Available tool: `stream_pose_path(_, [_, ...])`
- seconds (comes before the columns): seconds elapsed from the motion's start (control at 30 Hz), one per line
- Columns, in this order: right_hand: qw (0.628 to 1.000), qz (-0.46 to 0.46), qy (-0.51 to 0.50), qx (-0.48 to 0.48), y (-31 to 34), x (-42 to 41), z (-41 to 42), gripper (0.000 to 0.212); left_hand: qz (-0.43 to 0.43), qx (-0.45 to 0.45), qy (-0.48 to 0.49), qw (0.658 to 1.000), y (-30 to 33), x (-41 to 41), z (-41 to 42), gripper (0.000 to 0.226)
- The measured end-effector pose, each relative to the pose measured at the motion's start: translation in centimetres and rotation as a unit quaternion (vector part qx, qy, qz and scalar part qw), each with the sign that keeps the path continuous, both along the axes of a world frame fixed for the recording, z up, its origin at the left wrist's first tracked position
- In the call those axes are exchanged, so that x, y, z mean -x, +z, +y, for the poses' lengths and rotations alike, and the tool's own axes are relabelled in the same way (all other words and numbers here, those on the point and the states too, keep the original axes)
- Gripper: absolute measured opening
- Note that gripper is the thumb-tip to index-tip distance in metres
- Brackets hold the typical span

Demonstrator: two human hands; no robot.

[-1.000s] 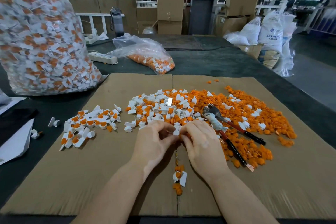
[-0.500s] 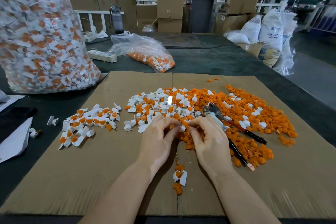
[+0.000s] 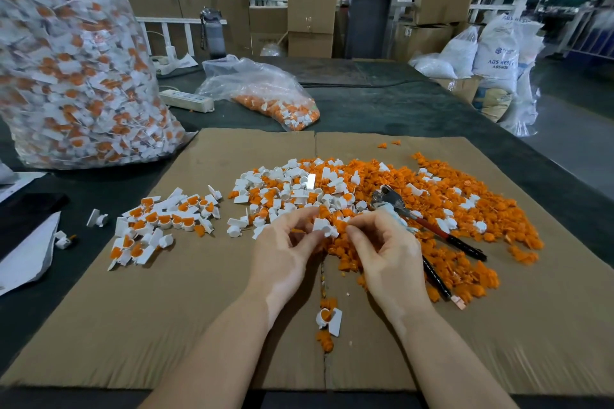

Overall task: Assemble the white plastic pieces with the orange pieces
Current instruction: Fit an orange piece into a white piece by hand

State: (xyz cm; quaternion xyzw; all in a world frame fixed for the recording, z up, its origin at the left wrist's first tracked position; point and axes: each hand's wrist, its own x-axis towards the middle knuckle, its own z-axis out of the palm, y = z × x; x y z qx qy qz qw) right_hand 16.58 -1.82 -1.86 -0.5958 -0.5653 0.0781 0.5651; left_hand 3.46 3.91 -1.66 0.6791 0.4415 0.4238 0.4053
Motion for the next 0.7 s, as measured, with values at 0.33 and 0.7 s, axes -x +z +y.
stream_pose_path(0.33, [0.996, -0.076, -0.01, 0.042, -0.5, 0.3, 0.3, 0.002, -0.069, 0.076, -0.056, 0.993, 0.0, 0.2, -0.1, 0.009])
stream_pose_path(0.7, [0.973, -0.223, -0.054, 0.013, -0.5, 1.0, 0.4, 0.017, -0.094, 0.091, -0.055, 0.99, 0.0, 0.3, -0.1, 0.006])
